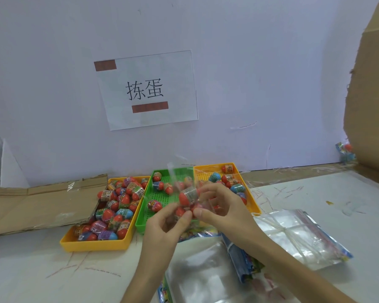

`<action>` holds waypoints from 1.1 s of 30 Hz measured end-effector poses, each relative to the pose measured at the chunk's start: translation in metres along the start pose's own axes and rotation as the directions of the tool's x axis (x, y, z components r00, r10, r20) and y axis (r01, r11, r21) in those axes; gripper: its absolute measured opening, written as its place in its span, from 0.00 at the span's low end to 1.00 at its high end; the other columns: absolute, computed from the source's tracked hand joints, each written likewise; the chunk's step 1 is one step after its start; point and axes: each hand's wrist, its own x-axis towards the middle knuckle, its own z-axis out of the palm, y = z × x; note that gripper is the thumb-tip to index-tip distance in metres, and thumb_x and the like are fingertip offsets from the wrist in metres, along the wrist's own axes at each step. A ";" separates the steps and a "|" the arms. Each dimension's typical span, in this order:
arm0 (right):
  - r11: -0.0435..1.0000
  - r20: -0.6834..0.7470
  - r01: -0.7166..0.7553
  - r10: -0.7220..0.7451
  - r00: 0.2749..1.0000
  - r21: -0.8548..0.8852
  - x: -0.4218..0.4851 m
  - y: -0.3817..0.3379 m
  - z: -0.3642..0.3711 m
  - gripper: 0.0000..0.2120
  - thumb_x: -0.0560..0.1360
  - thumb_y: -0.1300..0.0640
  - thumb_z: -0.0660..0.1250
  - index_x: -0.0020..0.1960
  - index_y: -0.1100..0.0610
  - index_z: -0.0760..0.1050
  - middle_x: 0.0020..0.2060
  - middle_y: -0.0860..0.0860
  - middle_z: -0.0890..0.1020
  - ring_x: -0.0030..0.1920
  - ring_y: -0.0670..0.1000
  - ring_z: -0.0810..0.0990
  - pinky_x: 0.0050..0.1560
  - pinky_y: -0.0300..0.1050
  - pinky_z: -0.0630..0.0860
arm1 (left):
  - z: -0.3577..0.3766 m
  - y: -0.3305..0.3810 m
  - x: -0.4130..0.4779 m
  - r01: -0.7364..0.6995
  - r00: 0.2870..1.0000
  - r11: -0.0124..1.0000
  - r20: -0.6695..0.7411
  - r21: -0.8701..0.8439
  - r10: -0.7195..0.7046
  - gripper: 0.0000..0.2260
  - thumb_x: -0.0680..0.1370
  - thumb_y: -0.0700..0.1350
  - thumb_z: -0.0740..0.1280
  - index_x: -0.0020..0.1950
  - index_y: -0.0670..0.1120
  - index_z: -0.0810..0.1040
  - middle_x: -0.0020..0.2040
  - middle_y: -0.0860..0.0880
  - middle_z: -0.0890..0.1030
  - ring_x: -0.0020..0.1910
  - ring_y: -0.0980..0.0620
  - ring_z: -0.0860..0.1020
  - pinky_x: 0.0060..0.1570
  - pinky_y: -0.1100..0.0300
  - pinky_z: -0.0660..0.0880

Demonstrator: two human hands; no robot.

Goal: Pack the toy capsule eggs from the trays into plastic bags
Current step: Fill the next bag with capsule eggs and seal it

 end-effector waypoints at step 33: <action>0.996 -0.006 0.064 -0.064 0.998 -0.063 0.000 0.005 0.000 0.06 0.76 0.54 0.72 0.47 0.42 0.82 0.39 0.47 0.83 0.42 0.48 0.82 0.45 0.50 0.83 | 0.005 -0.004 0.000 0.099 0.992 0.995 0.078 0.000 -0.099 0.14 0.71 0.60 0.70 0.52 0.56 0.86 0.48 0.48 0.87 0.49 0.47 0.85 0.48 0.51 0.84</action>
